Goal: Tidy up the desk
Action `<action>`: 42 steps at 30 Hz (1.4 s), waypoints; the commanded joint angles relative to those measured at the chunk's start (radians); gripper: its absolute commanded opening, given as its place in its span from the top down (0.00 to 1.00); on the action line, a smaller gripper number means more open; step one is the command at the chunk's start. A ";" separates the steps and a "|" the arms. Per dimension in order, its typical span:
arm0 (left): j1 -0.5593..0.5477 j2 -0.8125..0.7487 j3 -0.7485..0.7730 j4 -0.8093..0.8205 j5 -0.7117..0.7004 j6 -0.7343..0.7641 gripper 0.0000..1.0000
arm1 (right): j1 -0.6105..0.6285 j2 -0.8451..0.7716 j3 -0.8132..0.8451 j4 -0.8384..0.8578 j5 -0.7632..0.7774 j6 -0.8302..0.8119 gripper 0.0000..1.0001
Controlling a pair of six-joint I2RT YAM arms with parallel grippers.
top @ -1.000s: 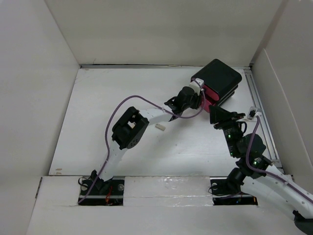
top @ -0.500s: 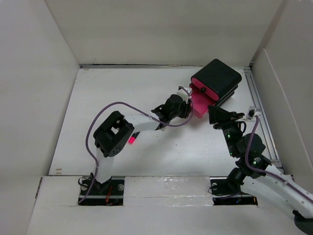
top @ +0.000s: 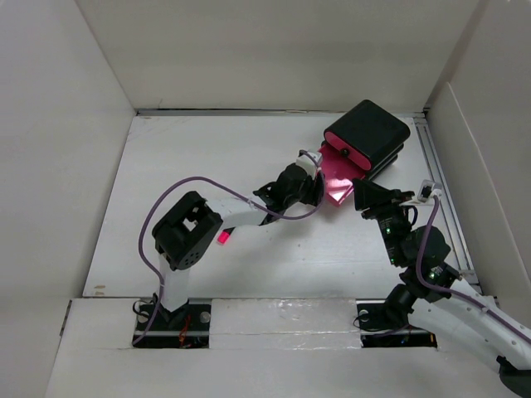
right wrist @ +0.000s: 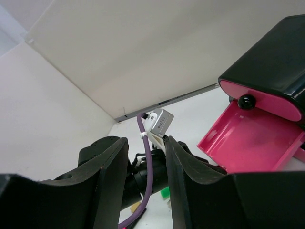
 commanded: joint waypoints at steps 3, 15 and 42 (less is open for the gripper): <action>-0.012 -0.085 -0.018 0.051 -0.043 0.002 0.30 | -0.004 -0.002 0.025 0.035 -0.009 0.000 0.57; 0.013 -0.269 -0.196 0.009 -0.261 -0.052 0.25 | -0.004 0.007 0.023 0.038 -0.011 0.002 0.57; 0.197 -0.077 -0.200 -0.075 -0.098 0.027 0.33 | -0.004 0.064 0.029 0.053 -0.012 -0.004 0.60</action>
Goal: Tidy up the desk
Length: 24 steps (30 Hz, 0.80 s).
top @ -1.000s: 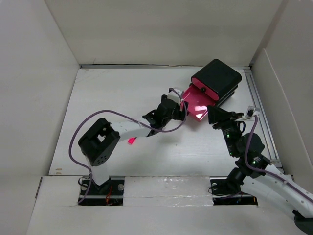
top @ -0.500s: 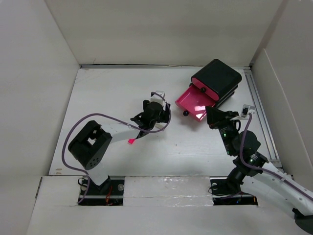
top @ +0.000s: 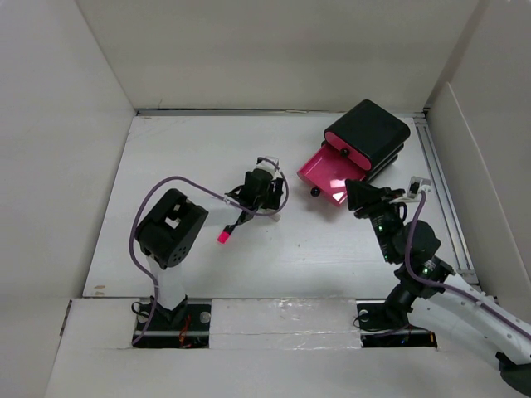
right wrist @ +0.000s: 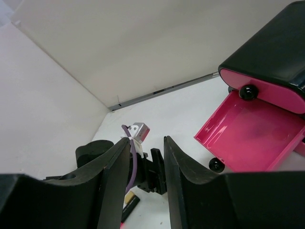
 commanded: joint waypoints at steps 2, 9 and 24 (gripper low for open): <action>0.008 0.013 0.051 -0.005 0.025 0.017 0.41 | -0.004 0.008 0.037 0.044 -0.008 -0.005 0.60; -0.001 0.011 0.016 -0.031 -0.007 0.021 0.58 | -0.004 0.003 0.032 0.049 0.003 -0.010 0.60; -0.032 -0.125 0.089 -0.070 -0.228 -0.057 0.98 | -0.004 0.031 0.028 0.067 0.006 -0.002 0.60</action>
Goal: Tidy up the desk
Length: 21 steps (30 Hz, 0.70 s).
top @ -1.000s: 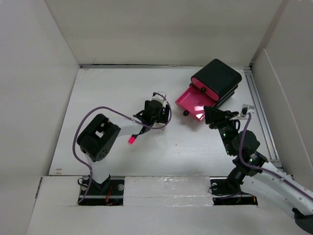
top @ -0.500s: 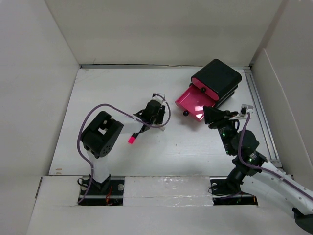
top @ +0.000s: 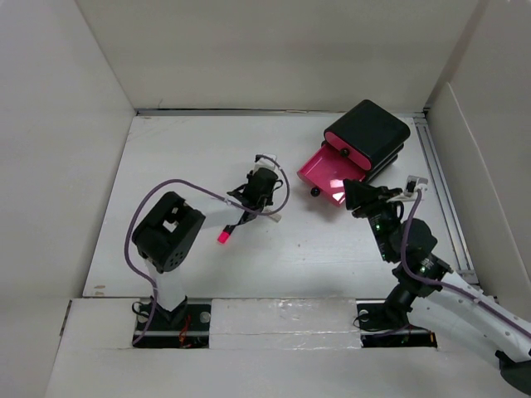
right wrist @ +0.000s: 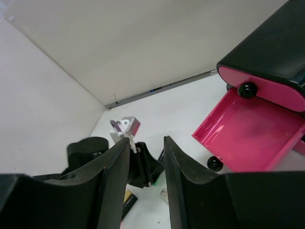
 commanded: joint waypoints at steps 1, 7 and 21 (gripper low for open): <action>0.002 -0.144 0.052 0.030 -0.012 -0.024 0.99 | -0.004 0.011 0.034 0.059 -0.007 -0.001 0.60; 0.002 -0.166 0.171 0.061 0.214 -0.045 0.98 | -0.004 0.012 0.036 0.057 -0.010 0.001 0.60; -0.066 0.128 0.566 -0.013 0.468 0.005 0.95 | -0.004 0.000 0.032 0.054 -0.006 -0.002 0.60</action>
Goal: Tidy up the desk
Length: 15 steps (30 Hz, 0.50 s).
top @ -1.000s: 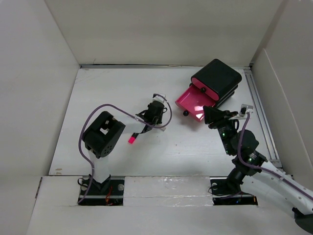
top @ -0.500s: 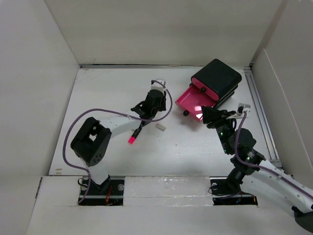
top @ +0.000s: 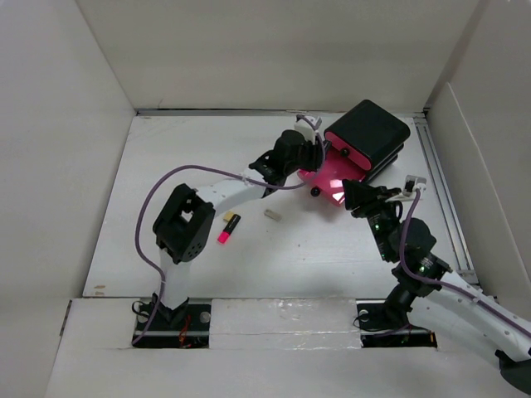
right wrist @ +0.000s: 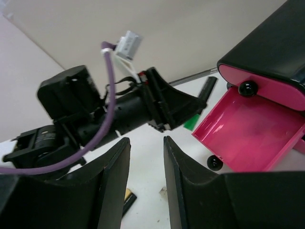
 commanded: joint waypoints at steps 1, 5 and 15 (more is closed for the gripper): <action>-0.018 0.060 0.094 -0.050 0.060 0.030 0.95 | -0.004 -0.016 0.029 0.051 0.004 -0.003 0.60; -0.018 0.109 0.177 -0.133 0.048 0.024 0.95 | -0.004 -0.025 0.032 0.047 0.001 -0.003 0.60; -0.018 0.170 0.233 -0.190 0.000 0.041 0.89 | -0.004 -0.028 0.028 0.048 0.005 -0.001 0.60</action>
